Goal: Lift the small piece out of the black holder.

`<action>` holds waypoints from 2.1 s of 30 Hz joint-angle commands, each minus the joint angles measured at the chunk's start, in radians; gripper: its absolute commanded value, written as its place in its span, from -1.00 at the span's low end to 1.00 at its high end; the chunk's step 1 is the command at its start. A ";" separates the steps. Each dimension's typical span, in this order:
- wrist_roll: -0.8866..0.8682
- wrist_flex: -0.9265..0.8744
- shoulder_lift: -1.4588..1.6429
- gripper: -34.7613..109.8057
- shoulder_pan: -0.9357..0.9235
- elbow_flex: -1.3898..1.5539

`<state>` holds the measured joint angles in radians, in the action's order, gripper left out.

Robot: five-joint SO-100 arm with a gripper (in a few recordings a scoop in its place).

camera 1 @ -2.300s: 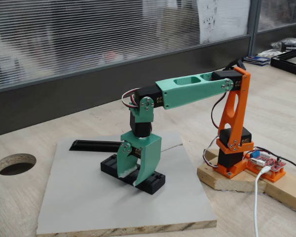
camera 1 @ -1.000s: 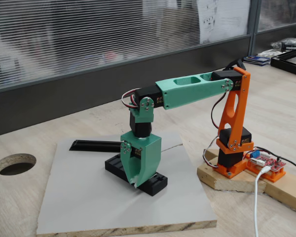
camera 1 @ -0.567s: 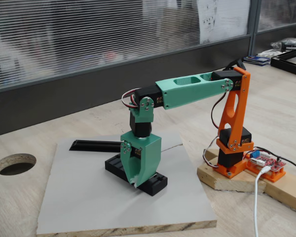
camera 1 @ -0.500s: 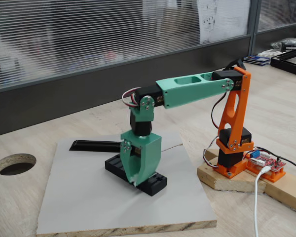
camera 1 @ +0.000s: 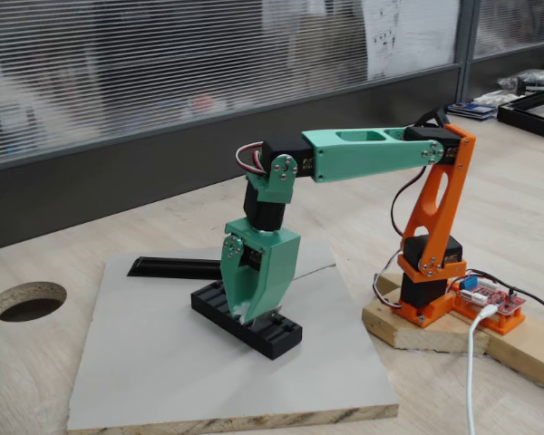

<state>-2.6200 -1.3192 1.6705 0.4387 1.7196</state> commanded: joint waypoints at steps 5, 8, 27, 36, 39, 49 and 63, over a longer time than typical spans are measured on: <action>-0.002 0.005 0.149 -0.46 0.005 -0.008; -0.002 0.006 0.153 -0.46 0.005 -0.009; -0.002 0.008 0.216 -0.46 -0.181 -0.262; -0.002 0.008 0.215 -0.46 -0.186 -0.397; -0.002 0.008 0.215 -0.46 -0.186 -0.423; -0.002 0.008 0.216 -0.46 -0.186 -0.588; -0.002 0.000 0.264 -0.46 -0.186 -0.655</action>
<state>-2.6200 -1.3192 1.8592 0.2454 1.0753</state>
